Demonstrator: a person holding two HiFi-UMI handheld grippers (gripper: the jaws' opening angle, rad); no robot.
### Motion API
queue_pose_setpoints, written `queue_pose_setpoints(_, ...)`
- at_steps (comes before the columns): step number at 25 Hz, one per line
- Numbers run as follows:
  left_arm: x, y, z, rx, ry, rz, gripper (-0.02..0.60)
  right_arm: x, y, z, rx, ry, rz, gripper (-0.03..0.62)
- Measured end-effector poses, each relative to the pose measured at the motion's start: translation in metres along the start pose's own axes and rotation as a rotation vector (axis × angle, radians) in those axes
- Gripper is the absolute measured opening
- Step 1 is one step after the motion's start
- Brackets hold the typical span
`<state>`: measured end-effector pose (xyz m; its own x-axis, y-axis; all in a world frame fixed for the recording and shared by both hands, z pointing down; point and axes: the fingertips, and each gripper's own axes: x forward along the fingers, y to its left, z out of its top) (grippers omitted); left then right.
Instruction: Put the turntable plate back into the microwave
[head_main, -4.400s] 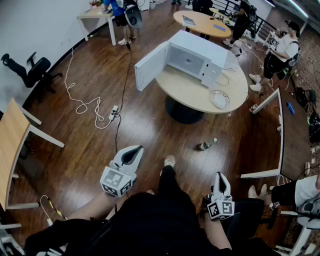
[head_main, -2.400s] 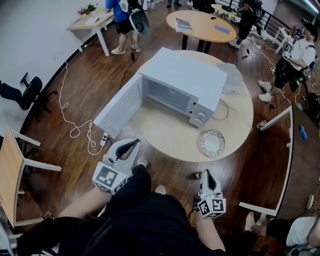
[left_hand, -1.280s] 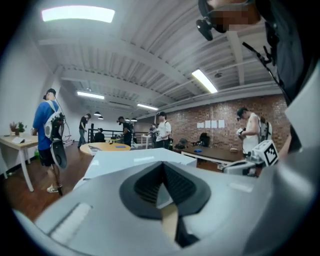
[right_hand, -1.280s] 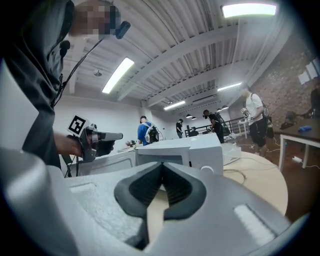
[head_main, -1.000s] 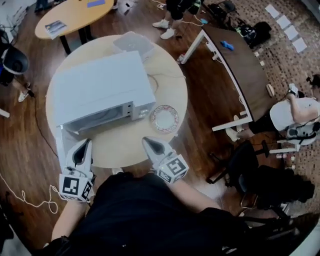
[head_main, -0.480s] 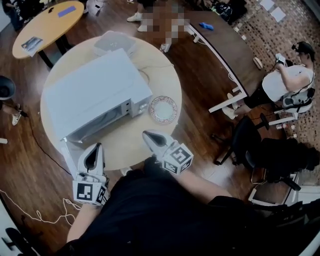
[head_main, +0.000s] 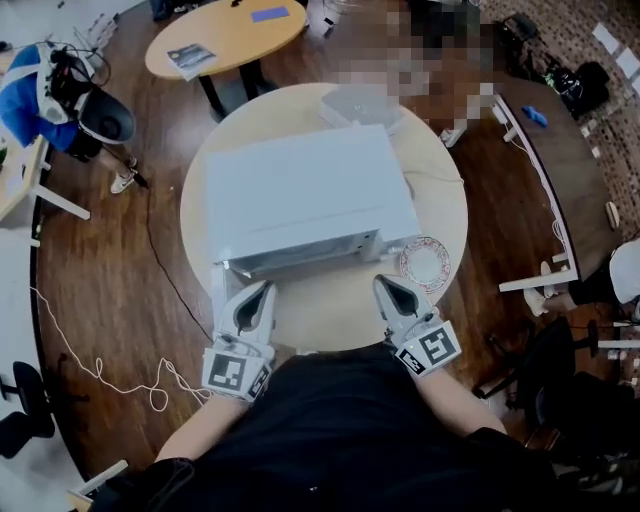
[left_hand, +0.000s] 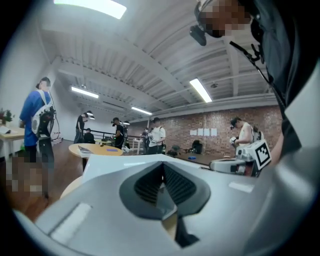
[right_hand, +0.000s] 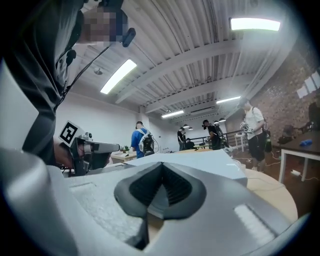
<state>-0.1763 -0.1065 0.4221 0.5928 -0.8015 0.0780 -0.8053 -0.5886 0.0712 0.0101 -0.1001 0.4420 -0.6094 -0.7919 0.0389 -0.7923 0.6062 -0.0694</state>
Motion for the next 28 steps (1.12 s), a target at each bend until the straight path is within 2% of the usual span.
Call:
queue_pose_setpoints(4,-0.005,0.019,0.003,0.013,-0.013,0.085,0.005,0.014,0.003,0.016,-0.046,-0.029,0.085,0.001)
queue_pose_setpoints(6,-0.008,0.025,0.007,0.014,-0.02,0.124,0.005,0.013,-0.005,0.022,-0.057,-0.039,0.09,0.0)
queue_pose_setpoints(8,-0.006,0.025,0.017,0.015,-0.036,0.148,0.005,0.005,-0.028,0.02,-0.056,-0.026,0.035,0.002)
queue_pose_setpoints(11,0.002,0.02,0.025,0.014,-0.049,0.152,0.005,-0.028,-0.081,0.014,0.015,-0.016,-0.115,0.002)
queue_pose_setpoints(14,0.0,0.028,0.015,-0.026,-0.01,0.18,0.005,-0.056,-0.112,-0.005,0.064,0.021,-0.214,0.002)
queue_pose_setpoints(17,-0.007,0.04,0.009,-0.061,0.049,0.188,0.005,-0.067,-0.118,-0.02,0.062,0.069,-0.247,0.0)
queue_pose_setpoints(19,-0.003,0.043,0.014,-0.071,0.055,0.193,0.005,-0.076,-0.125,-0.024,0.045,0.097,-0.257,0.002)
queue_pose_setpoints(22,0.0,0.044,0.018,-0.053,0.067,0.198,0.005,-0.083,-0.134,-0.036,0.053,0.12,-0.267,0.0)
queue_pose_setpoints(28,0.012,0.028,0.016,-0.024,0.077,0.155,0.005,-0.087,-0.149,-0.052,0.148,0.131,-0.286,0.002)
